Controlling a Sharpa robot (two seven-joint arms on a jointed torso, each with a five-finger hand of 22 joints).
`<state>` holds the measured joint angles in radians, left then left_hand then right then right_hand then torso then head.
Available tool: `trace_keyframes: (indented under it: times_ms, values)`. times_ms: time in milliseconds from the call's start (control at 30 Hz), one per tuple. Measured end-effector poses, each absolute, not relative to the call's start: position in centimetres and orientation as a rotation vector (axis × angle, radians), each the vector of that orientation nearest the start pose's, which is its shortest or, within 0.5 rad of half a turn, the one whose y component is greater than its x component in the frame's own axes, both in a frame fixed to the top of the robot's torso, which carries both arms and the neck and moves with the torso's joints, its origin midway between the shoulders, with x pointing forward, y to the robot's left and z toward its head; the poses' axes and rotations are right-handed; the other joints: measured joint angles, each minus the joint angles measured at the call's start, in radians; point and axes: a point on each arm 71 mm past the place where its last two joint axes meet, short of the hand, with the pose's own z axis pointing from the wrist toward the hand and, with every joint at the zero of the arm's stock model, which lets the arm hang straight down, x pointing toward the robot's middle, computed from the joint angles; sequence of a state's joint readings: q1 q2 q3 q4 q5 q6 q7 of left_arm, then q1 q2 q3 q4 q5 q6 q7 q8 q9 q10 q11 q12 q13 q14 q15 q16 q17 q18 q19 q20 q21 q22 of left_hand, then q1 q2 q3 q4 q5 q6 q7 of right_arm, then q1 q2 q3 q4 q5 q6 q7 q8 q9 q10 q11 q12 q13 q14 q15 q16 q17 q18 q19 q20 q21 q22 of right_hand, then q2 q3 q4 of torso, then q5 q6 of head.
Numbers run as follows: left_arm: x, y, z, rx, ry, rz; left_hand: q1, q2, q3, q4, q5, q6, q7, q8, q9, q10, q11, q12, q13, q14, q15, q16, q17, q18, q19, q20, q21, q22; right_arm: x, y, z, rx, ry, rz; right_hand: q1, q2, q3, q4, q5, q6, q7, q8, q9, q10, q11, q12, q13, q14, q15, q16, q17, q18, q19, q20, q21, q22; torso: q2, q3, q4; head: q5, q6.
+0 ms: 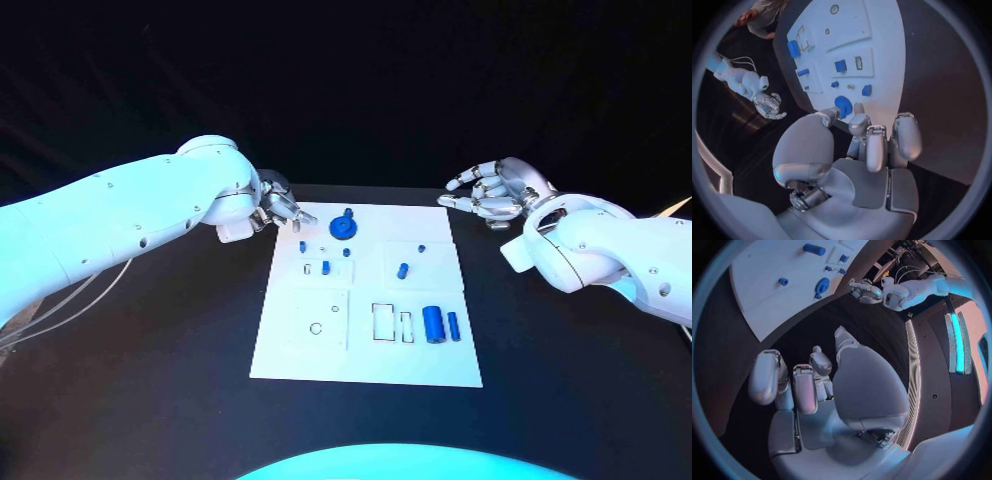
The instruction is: Assemble the parts on the task board
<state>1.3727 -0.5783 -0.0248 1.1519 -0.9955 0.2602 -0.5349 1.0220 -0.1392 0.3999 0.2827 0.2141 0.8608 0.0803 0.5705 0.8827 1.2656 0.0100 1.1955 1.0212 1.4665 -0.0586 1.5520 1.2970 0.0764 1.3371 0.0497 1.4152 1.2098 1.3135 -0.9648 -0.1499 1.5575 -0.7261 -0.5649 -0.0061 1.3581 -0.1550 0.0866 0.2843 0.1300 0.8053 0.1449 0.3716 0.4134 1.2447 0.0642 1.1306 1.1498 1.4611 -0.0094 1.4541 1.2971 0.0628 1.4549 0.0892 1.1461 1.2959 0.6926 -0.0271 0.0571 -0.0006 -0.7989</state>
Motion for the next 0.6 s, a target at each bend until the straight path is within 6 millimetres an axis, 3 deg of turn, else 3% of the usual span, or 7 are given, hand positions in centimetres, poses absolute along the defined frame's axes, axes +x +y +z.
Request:
trace_keyframes:
  times_ms: [167,400,433,600]
  values:
    - [57.2,19.5,-15.5,-0.250,2.263,-0.336,0.013,-0.003,-0.047,0.001,0.000,-0.009,0.009,-0.013,-0.014,-0.001,0.001,0.000,-0.004,0.000,0.000,0.000,0.000,0.000,-0.006,0.006,0.000,-0.003,48.9,-27.1,-16.4,0.602,1.551,0.818,-0.009,0.009,0.000,0.000,0.000,0.000,0.000,0.000,0.000,0.000,0.000,0.000,0.000,0.000,0.000,0.000,0.000,0.000,0.000,0.000,0.000,0.000,0.001,-0.0006,0.0004,0.000,0.002]
    - [57.9,19.6,-15.7,-0.236,2.270,-0.294,0.020,-0.010,-0.051,0.004,0.000,-0.009,0.009,-0.025,-0.021,-0.006,0.006,0.000,-0.008,0.000,0.001,0.000,0.000,0.000,-0.006,0.006,0.000,-0.005,48.9,-27.1,-16.4,0.599,1.551,0.817,-0.009,0.009,0.000,0.000,0.000,0.000,0.000,0.000,0.000,0.000,0.000,0.000,0.000,0.000,0.000,0.000,0.000,0.000,0.000,0.000,0.000,0.000,0.001,-0.0012,0.0013,0.003,-0.002]
    - [57.9,19.6,-15.7,-0.235,2.272,-0.288,0.023,-0.008,-0.051,0.004,0.000,-0.009,0.009,-0.025,-0.022,-0.006,0.006,0.000,-0.009,0.011,0.011,0.000,0.000,0.000,-0.006,0.006,0.000,-0.007,48.9,-27.1,-16.4,0.599,1.551,0.817,-0.009,0.009,0.000,0.000,0.000,0.000,0.000,0.000,0.000,0.000,0.000,0.000,0.000,0.000,0.000,0.000,0.000,0.000,0.000,0.000,0.000,0.000,0.001,-0.0012,0.0012,0.004,-0.002]
    - [58.2,19.7,-16.4,-0.230,2.289,-0.263,0.030,-0.005,-0.051,0.004,0.000,-0.009,0.009,-0.035,-0.023,-0.006,0.006,-0.008,-0.016,0.002,0.019,0.000,0.000,0.000,-0.013,0.013,-0.012,-0.015,48.9,-27.1,-16.4,0.597,1.550,0.818,-0.009,0.009,0.000,0.000,0.000,0.000,0.000,0.000,0.000,0.000,0.000,0.000,-0.001,0.000,0.000,0.000,0.000,0.000,0.000,0.000,0.000,0.000,0.001,-0.0017,0.0000,0.008,-0.004]
